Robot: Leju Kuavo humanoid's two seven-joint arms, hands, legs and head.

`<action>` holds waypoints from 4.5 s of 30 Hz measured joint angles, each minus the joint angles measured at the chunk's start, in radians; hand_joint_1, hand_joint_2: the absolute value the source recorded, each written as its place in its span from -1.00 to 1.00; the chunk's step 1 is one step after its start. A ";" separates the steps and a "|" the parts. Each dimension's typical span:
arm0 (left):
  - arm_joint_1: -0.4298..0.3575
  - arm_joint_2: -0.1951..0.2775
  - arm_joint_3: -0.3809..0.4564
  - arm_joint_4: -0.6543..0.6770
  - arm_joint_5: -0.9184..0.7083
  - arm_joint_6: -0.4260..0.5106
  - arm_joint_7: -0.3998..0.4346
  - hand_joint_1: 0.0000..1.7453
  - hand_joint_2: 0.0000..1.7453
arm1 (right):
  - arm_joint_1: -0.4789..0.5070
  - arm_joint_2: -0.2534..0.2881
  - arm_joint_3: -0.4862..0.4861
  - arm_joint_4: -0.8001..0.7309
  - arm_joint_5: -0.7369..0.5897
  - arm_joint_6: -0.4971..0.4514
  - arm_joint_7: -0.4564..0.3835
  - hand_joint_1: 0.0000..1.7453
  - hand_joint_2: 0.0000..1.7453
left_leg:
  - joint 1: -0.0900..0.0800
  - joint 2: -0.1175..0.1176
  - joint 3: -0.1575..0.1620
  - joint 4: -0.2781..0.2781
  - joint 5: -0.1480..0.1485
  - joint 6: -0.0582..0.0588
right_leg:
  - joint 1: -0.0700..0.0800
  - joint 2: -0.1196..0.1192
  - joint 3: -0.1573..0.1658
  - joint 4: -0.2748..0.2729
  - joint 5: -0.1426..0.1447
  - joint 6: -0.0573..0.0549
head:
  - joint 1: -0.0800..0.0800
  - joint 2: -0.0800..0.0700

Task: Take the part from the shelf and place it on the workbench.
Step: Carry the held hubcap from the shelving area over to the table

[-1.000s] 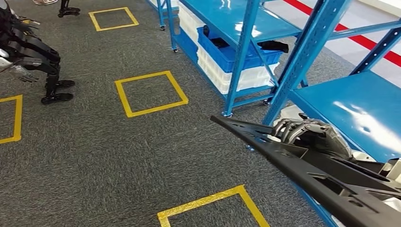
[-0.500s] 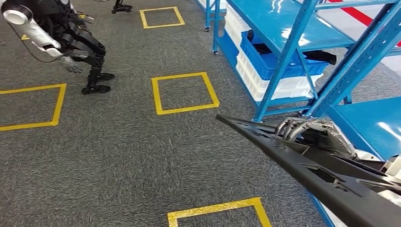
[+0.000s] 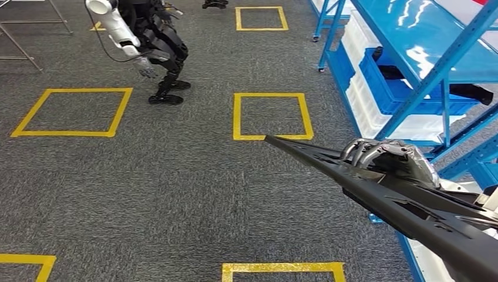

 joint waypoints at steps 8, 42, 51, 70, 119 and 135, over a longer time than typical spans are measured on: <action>-0.008 0.004 0.002 0.000 0.004 0.001 -0.004 -1.00 1.00 | -0.004 -0.001 0.006 0.036 0.010 -0.001 -0.012 1.00 1.00 | -0.001 -0.097 0.031 -0.006 -0.016 0.017 | 0.000 0.104 -0.136 0.147 0.024 -0.009 | 0.001 0.000; -0.004 0.011 0.016 0.000 0.013 -0.009 -0.015 -1.00 1.00 | 0.018 -0.046 -0.008 0.019 0.008 0.026 -0.020 1.00 1.00 | 0.006 -0.143 0.035 -0.006 -0.020 0.005 | 0.002 0.161 -0.082 -0.002 0.085 -0.011 | 0.002 0.000; -0.009 0.009 0.016 0.000 0.015 -0.023 -0.028 -1.00 1.00 | 0.000 -0.047 -0.010 0.012 0.011 0.039 -0.016 1.00 1.00 | 0.019 -0.045 -0.108 0.256 -0.129 -0.037 | 0.003 0.049 -0.060 -0.018 0.072 -0.040 | 0.001 0.000; -0.023 0.006 0.016 0.000 0.024 -0.032 -0.048 -1.00 1.00 | -0.070 -0.034 0.002 0.037 0.023 0.041 -0.005 1.00 1.00 | 0.005 -0.111 0.036 -0.007 -0.019 0.020 | 0.001 0.123 -0.125 0.099 0.057 -0.002 | 0.004 0.000; -0.021 -0.005 0.016 0.002 0.019 -0.028 -0.031 -1.00 1.00 | -0.081 -0.024 0.044 0.058 0.007 0.034 0.022 1.00 1.00 | 0.010 0.053 -0.002 0.009 -0.007 -0.015 | 0.005 -0.015 -0.012 -0.029 0.040 -0.004 | 0.001 0.000; -0.021 -0.007 0.020 0.001 0.049 -0.042 -0.035 -1.00 1.00 | -0.075 -0.027 0.041 0.065 0.002 0.028 0.037 1.00 1.00 | 0.003 -0.070 0.031 0.003 -0.032 0.024 | 0.011 0.096 -0.074 -0.014 0.086 -0.008 | 0.002 0.000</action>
